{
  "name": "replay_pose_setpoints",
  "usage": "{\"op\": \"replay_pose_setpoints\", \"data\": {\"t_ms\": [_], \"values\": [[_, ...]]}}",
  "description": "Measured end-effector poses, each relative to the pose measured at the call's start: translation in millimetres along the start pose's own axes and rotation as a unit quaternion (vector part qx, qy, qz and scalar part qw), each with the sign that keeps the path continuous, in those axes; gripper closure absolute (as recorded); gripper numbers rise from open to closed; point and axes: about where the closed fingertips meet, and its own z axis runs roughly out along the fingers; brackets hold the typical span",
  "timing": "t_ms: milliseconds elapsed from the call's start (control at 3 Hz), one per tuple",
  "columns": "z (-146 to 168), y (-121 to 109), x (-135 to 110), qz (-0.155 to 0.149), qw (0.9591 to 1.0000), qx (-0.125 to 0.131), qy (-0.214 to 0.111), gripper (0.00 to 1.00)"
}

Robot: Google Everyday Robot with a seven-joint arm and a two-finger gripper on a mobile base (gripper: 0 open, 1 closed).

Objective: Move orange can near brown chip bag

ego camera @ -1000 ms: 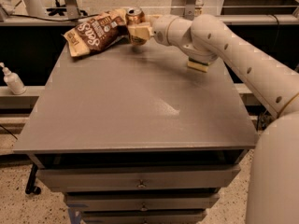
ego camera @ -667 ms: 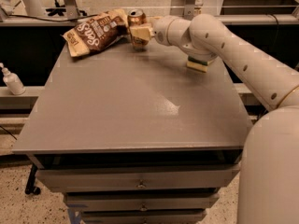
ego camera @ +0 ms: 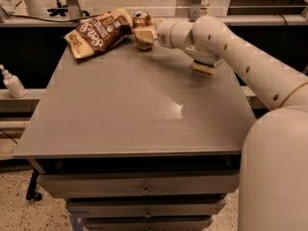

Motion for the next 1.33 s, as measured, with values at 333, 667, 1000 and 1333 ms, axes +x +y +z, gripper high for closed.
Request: {"op": "replay_pose_setpoints", "data": {"t_ms": [333,667,1000,1333], "values": [[2.7,2.2,2.6,0.003,1.0,-0.005,0.002,0.15],[5.3,10.1,7.0,0.009,0.9998,-0.018,0.005,0.0],[4.7,22.3,9.9,0.018,0.9991,-0.038,0.007,0.0],[-15.0,35.6,3.8,0.013,0.9983,-0.056,0.005,0.0]]}}
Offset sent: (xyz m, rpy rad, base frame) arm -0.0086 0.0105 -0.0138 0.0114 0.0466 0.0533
